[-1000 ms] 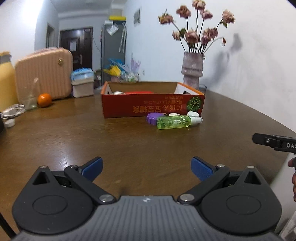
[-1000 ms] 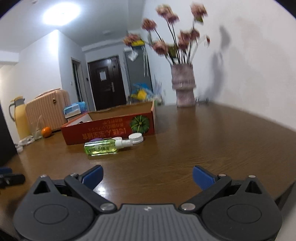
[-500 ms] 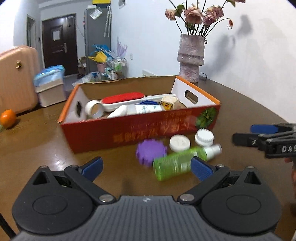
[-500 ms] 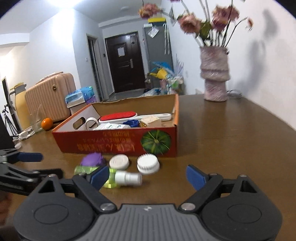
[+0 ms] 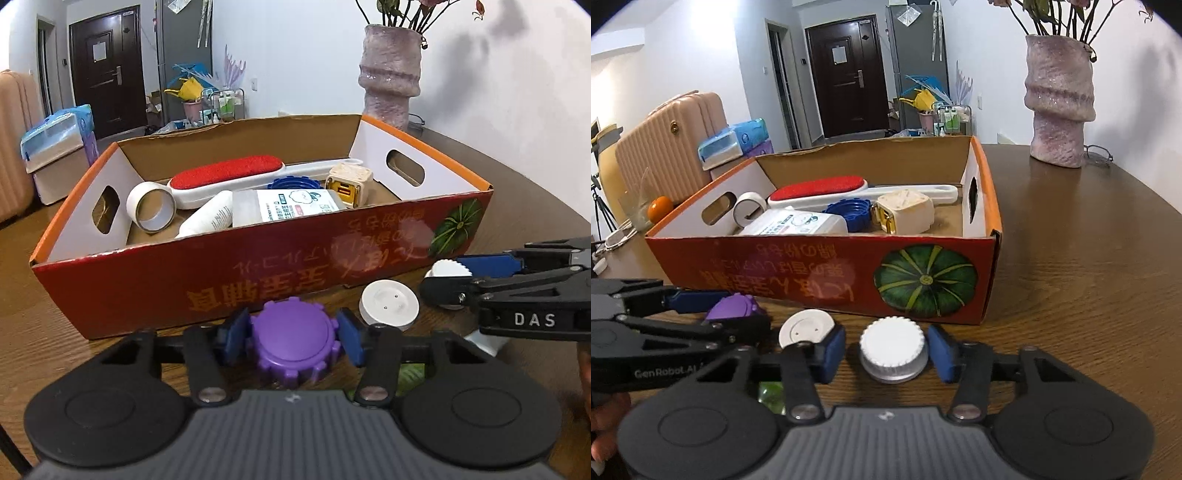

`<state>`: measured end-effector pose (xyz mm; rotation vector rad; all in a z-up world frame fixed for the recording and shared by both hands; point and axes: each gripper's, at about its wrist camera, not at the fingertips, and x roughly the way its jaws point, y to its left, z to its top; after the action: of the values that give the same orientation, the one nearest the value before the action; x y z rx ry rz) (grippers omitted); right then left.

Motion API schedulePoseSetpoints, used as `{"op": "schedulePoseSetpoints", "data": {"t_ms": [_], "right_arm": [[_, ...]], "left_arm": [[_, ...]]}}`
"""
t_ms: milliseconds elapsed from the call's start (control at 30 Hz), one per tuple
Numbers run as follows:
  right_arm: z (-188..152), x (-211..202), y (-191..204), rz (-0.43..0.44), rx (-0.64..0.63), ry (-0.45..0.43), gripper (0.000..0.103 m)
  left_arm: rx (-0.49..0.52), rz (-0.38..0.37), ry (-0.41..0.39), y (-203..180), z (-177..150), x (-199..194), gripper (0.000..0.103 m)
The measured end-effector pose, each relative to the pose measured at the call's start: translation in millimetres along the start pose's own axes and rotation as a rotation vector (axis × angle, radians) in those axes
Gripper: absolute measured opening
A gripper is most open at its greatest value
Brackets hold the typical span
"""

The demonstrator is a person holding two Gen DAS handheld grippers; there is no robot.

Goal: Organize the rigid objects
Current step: 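Grasp the purple gear cap with the left gripper while the right gripper grasps the ridged white cap, then lift both caps and carry them toward the box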

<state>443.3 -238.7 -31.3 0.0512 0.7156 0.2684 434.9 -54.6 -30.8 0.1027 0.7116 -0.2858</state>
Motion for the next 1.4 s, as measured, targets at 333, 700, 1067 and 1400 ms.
{"op": "schedulePoseSetpoints", "data": {"t_ms": [333,700,1067,1400], "right_arm": [[-2,-3,4,-0.019,-0.032,-0.042,0.038],[-13,-90,22,-0.013,-0.023,-0.209,0.038],[-88,-179,58,0.040,0.015,-0.346,0.038],[-140,-241,83,0.020,0.002,-0.437,0.038]], "left_arm": [[0.001,0.024,-0.044,1,-2,-22,0.053],[-0.148,0.166,-0.231,6,-40,-140,0.053],[-0.172,0.258,-0.262,-7,-101,-214,0.053],[-0.172,0.257,-0.311,-17,-152,-275,0.053]]}}
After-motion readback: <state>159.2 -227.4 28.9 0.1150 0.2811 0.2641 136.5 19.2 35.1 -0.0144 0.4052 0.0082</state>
